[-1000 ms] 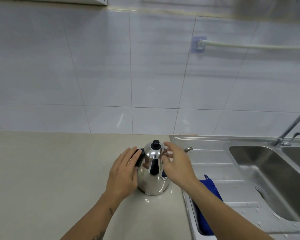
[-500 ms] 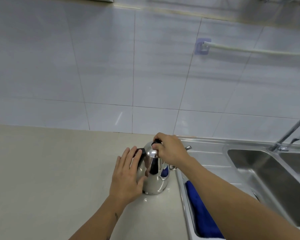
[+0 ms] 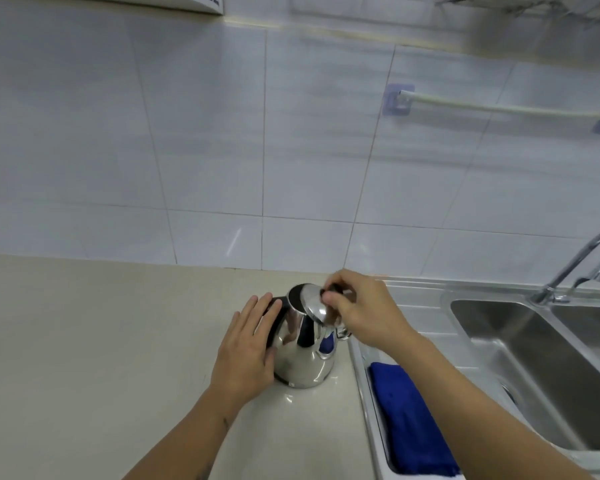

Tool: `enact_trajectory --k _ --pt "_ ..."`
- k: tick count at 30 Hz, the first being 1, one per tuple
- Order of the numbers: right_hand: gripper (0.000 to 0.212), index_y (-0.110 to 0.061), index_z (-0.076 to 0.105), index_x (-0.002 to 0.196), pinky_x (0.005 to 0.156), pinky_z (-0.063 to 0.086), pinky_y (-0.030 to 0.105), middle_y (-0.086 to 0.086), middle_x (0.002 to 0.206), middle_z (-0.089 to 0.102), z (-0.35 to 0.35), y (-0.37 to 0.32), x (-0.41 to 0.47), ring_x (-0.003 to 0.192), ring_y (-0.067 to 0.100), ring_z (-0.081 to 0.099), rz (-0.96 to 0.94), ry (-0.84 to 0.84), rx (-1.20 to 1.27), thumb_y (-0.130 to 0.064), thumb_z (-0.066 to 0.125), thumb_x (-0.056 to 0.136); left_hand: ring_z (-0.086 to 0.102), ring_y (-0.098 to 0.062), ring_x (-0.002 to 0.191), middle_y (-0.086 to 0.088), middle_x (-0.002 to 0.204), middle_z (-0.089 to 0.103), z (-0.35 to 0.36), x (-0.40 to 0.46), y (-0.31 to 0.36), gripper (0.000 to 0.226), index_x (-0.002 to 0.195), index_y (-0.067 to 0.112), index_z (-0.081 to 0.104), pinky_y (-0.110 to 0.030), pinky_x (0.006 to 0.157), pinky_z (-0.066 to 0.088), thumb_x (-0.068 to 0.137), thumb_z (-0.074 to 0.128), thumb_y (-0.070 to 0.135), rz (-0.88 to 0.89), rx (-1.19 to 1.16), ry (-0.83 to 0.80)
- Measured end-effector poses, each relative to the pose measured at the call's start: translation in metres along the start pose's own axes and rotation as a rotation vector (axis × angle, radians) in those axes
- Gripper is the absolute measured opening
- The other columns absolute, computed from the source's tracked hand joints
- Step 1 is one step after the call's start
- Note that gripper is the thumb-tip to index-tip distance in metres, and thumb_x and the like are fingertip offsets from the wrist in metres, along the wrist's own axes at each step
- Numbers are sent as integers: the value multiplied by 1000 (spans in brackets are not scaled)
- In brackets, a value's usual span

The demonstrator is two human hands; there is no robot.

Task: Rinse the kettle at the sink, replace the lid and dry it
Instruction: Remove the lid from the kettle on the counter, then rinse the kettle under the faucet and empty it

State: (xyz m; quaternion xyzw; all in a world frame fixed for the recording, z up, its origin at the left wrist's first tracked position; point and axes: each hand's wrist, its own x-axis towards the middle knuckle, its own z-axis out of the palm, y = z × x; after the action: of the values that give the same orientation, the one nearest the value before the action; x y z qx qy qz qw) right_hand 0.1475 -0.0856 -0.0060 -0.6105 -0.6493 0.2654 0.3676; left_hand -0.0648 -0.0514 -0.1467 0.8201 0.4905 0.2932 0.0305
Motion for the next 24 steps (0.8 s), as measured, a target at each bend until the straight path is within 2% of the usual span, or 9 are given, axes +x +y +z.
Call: enact_trajectory --k 2,4,6,11,15,18,21,24 --pt "16 -33 66 85 64 53 20 -8 77 71 4 21 -36 69 4 70 39 -95 -41 -18 68 93 21 -16 151 10 162 26 -2 -2 -5 84 154 28 26 -44 117 34 81 64 12 -3 -20 18" --pt "10 -37 65 90 71 55 20 -12 84 71 19 48 -64 78 1 68 101 -228 -184 -27 67 93 21 -14 151 11 162 26 -2 -2 -6 82 154 28 27 -43 117 34 82 63 11 -15 -33 39" --pt "5 -33 65 99 78 57 26 -13 95 70 39 70 -79 86 4 66 119 -315 -332 -35 63 94 23 -16 151 8 161 28 -1 -2 -4 76 154 26 29 -43 118 34 85 57 13 -4 -12 53" --pt "18 -26 56 111 85 50 34 -5 116 61 80 103 -92 98 20 59 45 -368 -511 -31 53 95 30 -22 148 1 159 35 0 2 6 65 152 19 34 -42 116 34 87 41 22 5 61 68" --pt "29 -31 55 120 91 50 32 -11 125 58 87 110 -94 107 16 58 88 -367 -466 -36 57 92 41 -26 140 -2 152 44 -2 6 7 65 147 16 42 -42 113 39 83 52 14 -1 65 79" --pt "34 -37 56 126 94 45 24 -18 128 58 71 110 -84 108 4 55 196 -250 -283 -38 62 93 49 -23 128 0 142 51 -9 14 8 63 139 17 49 -41 102 46 78 59 7 0 46 92" --pt "37 -27 58 132 99 48 27 -7 132 62 44 112 -61 120 11 58 320 -20 -89 -25 63 96 51 -20 121 1 135 54 -12 23 6 61 136 20 52 -38 100 47 78 59 2 48 37 96" --pt "39 -22 54 137 83 52 25 4 131 62 23 114 -31 110 15 61 462 160 145 -15 59 98 55 -20 118 2 134 57 -10 30 0 65 136 22 55 -35 96 51 77 62 -4 82 20 96"
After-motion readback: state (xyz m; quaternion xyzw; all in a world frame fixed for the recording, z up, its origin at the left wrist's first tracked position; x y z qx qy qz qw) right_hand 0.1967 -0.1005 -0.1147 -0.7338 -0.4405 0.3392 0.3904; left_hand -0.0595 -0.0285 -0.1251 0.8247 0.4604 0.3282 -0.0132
